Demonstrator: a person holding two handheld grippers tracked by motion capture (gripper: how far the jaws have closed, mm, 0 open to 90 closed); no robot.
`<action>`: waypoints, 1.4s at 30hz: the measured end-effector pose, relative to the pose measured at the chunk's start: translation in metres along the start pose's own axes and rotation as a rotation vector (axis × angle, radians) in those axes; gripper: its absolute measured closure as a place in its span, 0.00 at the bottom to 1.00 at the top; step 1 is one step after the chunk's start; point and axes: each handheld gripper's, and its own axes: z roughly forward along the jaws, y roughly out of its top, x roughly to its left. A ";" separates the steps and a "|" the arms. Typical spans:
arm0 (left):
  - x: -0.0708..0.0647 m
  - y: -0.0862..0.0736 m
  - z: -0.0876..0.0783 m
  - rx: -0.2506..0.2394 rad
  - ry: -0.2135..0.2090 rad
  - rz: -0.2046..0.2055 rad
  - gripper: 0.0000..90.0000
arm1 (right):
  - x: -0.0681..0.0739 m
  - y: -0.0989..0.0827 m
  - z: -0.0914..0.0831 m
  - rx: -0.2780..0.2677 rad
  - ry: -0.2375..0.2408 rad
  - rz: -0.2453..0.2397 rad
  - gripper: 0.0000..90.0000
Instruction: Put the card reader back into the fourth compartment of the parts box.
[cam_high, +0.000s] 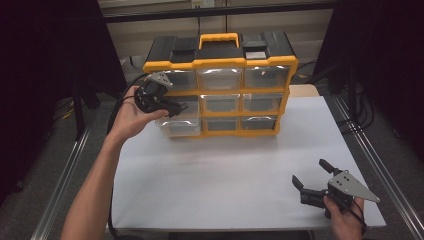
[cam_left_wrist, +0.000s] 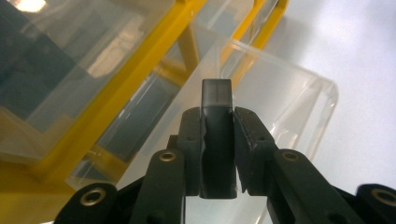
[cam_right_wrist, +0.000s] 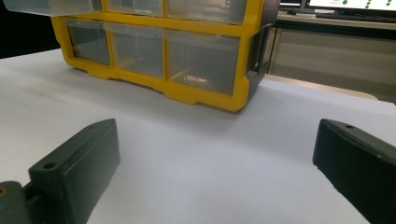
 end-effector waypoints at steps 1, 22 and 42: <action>0.002 0.000 0.000 0.020 -0.002 0.020 0.82 | 0.000 0.000 0.000 -0.001 0.000 0.001 0.01; -0.001 -0.003 0.009 -0.004 -0.009 -0.033 0.75 | 0.000 0.000 -0.001 -0.004 -0.004 0.004 0.01; -0.008 -0.013 -0.001 -0.175 0.063 -0.066 0.18 | -0.003 -0.002 -0.002 -0.002 -0.009 0.014 0.01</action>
